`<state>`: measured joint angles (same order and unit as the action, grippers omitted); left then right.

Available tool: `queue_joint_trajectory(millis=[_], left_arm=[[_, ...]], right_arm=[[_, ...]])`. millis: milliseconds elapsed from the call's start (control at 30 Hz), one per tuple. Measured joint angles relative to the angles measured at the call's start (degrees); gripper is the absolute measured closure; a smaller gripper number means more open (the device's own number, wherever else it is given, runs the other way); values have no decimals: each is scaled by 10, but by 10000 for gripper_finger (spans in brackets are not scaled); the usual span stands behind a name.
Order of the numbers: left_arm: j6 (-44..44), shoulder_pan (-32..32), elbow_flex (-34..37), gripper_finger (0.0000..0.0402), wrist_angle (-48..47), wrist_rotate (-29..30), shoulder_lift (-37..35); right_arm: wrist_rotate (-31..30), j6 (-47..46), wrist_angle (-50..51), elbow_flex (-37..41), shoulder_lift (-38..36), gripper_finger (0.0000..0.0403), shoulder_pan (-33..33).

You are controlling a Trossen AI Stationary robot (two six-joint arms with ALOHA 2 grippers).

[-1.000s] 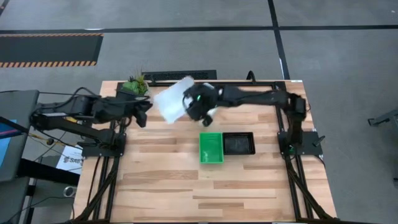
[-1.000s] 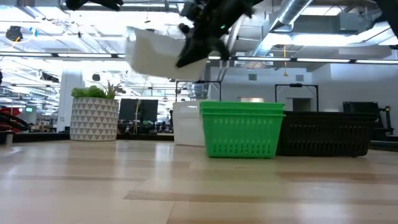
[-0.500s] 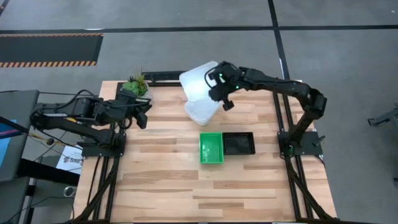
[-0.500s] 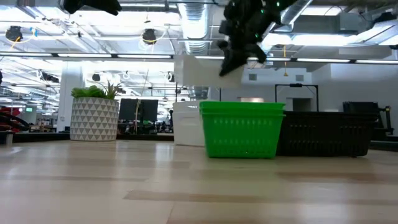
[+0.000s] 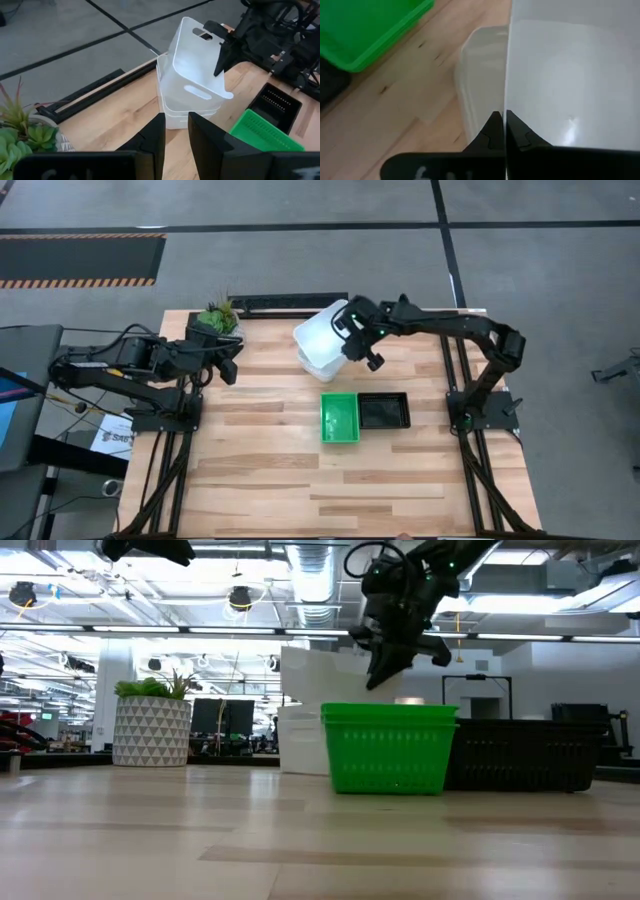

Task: Stack baskets by color
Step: Stack the left white bin on top of the right white bins

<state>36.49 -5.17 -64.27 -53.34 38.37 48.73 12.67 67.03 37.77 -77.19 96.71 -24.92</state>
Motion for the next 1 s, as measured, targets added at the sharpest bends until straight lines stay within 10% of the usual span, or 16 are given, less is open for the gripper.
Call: queue_joint_trajectory(millis=[1000], left_arm=[[-5, 0, 0, 330, -17, 13, 0]], right_arm=[[86, 113, 48, 1, 1, 401, -15]])
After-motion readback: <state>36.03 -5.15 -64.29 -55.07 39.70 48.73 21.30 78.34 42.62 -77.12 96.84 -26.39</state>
